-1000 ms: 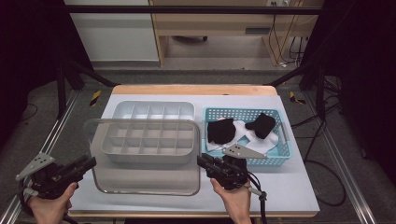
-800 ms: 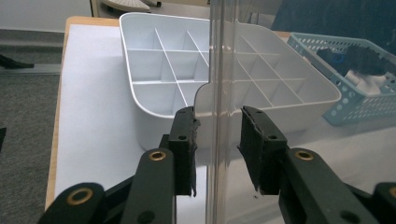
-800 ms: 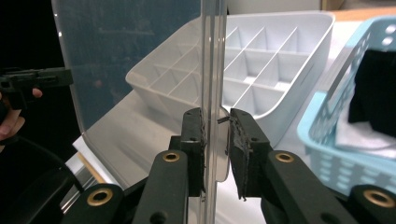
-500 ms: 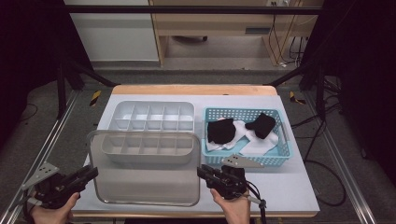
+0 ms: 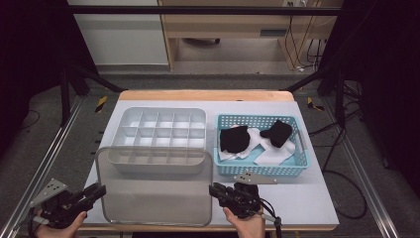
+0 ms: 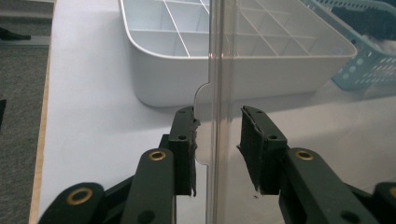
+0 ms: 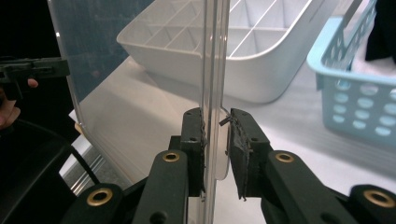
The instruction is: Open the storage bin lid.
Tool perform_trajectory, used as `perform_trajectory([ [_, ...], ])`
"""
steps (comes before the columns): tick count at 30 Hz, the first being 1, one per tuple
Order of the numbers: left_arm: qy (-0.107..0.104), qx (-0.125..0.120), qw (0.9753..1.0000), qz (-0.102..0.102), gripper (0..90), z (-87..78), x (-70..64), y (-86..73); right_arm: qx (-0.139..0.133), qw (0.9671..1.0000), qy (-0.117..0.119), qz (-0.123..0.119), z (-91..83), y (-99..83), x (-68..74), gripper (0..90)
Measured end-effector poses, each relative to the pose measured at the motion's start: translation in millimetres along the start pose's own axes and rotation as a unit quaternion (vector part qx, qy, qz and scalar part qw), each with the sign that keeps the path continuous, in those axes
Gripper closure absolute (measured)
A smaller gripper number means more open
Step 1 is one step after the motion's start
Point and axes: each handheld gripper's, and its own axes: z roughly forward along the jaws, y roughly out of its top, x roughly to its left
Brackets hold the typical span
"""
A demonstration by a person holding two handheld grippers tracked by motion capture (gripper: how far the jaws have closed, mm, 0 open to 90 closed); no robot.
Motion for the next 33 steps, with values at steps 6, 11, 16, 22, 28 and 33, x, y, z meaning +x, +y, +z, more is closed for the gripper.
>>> perform_trajectory([
  [6, 0.003, 0.022, 0.9998, -0.002, 65.2, 0.9, -1.9, -13.4, 0.013, 0.9999, 0.0, 0.01, -0.2, -10.5, -0.9, 76.4],
  [11, 0.003, 0.032, 0.9994, -0.007, 65.2, 2.4, -0.9, -20.1, 0.026, 0.9995, 0.007, 0.018, 4.1, -17.9, -4.8, 76.4],
  [16, 0.005, 0.048, 0.9988, -0.011, 65.2, 3.9, -1.4, -29.5, 0.036, 0.999, 0.006, 0.024, 6.8, -24.6, -7.3, 76.4],
  [22, 0.007, 0.069, 0.9974, -0.018, 65.3, 8.6, -3.6, -43.1, 0.05, 0.9982, 0.004, 0.034, 9.5, -34.3, -11.2, 76.2],
  [28, 0.006, 0.085, 0.9962, -0.019, 65.7, 13.1, -4.4, -50.0, 0.061, 0.997, 0.002, 0.046, 13.0, -42.7, -16.4, 76.1],
  [33, 0.005, 0.099, 0.9949, -0.02, 66.1, 14.8, -6.0, -56.2, 0.071, 0.9961, -0.001, 0.053, 15.6, -50.3, -22.1, 75.9],
])
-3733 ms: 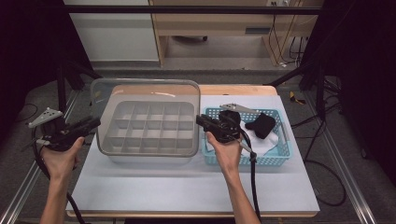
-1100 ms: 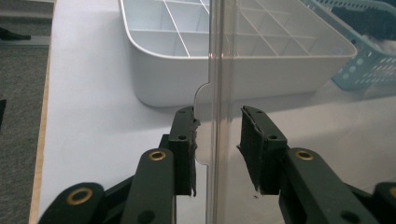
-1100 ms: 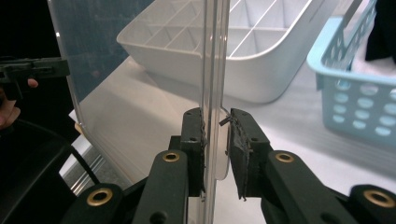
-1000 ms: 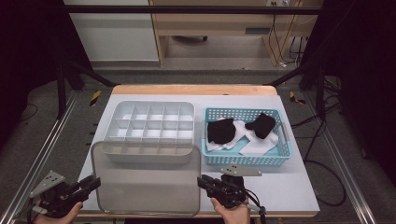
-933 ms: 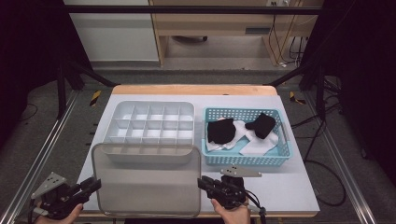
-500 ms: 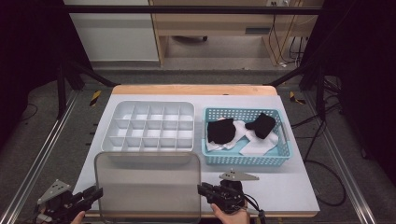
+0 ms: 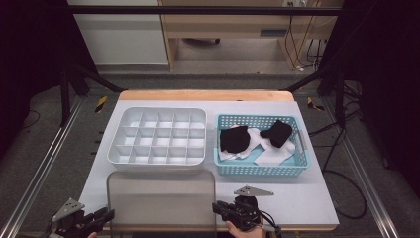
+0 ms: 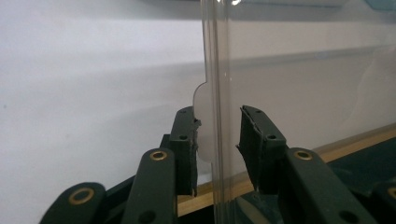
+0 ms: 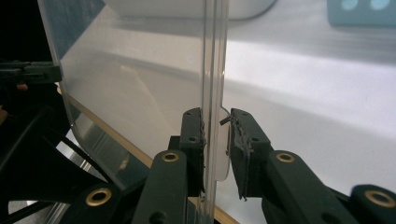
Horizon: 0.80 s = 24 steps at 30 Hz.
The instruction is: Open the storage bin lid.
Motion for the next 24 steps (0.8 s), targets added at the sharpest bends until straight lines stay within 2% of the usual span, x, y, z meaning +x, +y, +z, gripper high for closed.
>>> perform_trajectory([
  [2, 0.0, 0.0, 1.0, -0.002, 66.4, 0.3, 0.3, -0.6, 0.008, 0.9999, -0.001, 0.007, 4.2, -3.5, -2.6, 75.6],
  [6, 0.001, 0.007, 1.0, 0.0, 65.3, 2.3, 0.7, 0.0, 0.006, 0.9999, 0.002, 0.01, 6.1, -4.1, -4.8, 75.3],
  [13, 0.01, 0.006, 0.9999, 0.011, 63.0, 5.5, 0.3, 0.0, 0.011, 0.9999, -0.011, 0.002, 11.5, -4.7, -4.6, 72.9],
  [20, 0.012, 0.008, 0.9998, 0.014, 61.8, 7.5, 0.8, 0.6, 0.014, 0.9998, -0.012, 0.002, 15.1, -6.0, -7.1, 71.1],
  [22, 0.024, 0.004, 0.9995, 0.021, 61.3, 7.8, 0.0, 0.4, 0.014, 0.9998, -0.015, 0.001, 16.1, -5.9, -6.5, 70.0],
  [24, 0.026, 0.005, 0.9994, 0.023, 61.7, 8.2, 0.0, 0.4, 0.015, 0.9996, -0.022, -0.002, 17.8, -6.0, -6.0, 68.5],
])
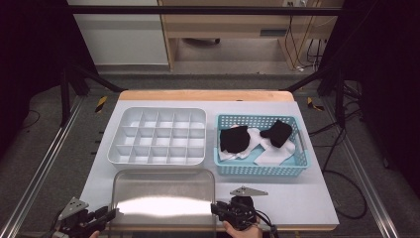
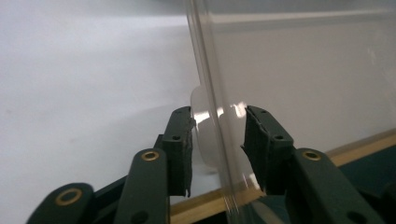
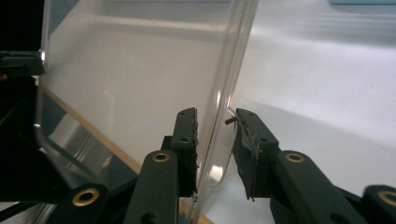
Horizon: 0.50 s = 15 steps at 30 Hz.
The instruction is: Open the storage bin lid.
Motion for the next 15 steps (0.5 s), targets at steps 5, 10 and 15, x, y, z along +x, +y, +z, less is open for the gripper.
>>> perform_trajectory([
  [5, 0.005, 0.001, 1.0, 0.004, 60.9, 2.4, 0.2, 0.6, 0.001, 0.9999, -0.009, -0.005, 3.9, -1.0, -0.8, 66.9],
  [10, 0.016, 0.002, 0.9999, 0.006, 58.6, 4.7, 0.3, 1.6, -0.009, 0.9993, -0.027, -0.025, 3.5, -0.5, 1.8, 66.5],
  [15, 0.018, 0.009, 0.9998, 0.008, 58.7, 6.1, 0.1, 2.4, -0.006, 0.999, -0.029, -0.033, 6.3, 0.9, 1.3, 71.3],
])
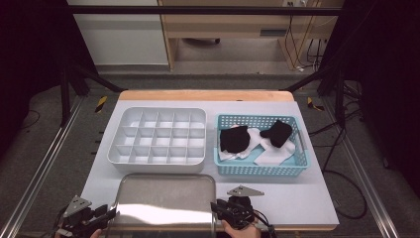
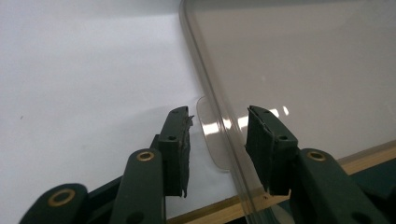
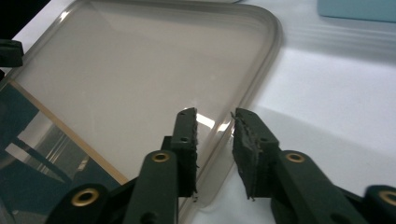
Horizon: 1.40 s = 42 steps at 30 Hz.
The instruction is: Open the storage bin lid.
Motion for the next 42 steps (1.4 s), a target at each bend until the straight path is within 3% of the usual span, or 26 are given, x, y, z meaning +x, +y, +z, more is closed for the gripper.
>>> perform_trajectory([
  [6, 0.005, -0.008, 0.9999, 0.006, 56.6, -1.0, 1.6, 0.9, -0.001, 1.0, 0.005, -0.002, 2.9, 1.2, -0.3, 72.2],
  [13, -0.003, -0.052, 0.9986, 0.011, 47.9, -4.4, 8.7, 12.5, -0.043, 0.9989, 0.011, -0.012, -6.0, 5.4, -12.1, 67.6],
  [19, -0.006, -0.077, 0.997, 0.0, 43.2, -3.4, 12.8, 26.8, -0.088, 0.9957, -0.007, -0.03, -21.1, 16.8, -29.4, 61.1],
  [28, 0.002, -0.097, 0.9952, 0.01, 41.1, -3.0, 13.7, 45.7, -0.123, 0.991, -0.022, -0.048, -33.5, 32.7, -41.8, 54.4],
  [34, 0.003, -0.113, 0.9933, 0.024, 40.1, -3.7, 8.3, 66.6, -0.146, 0.9865, -0.028, -0.068, -41.8, 45.8, -45.0, 48.9],
  [40, 0.005, -0.127, 0.9906, 0.049, 40.0, -3.4, -6.7, 91.4, -0.161, 0.9833, -0.044, -0.073, -48.8, 56.9, -50.5, 44.7],
  [42, -0.012, -0.145, 0.988, 0.051, 39.6, -3.7, -14.7, 100.8, -0.166, 0.9822, -0.046, -0.075, -51.6, 59.9, -53.0, 43.8],
])
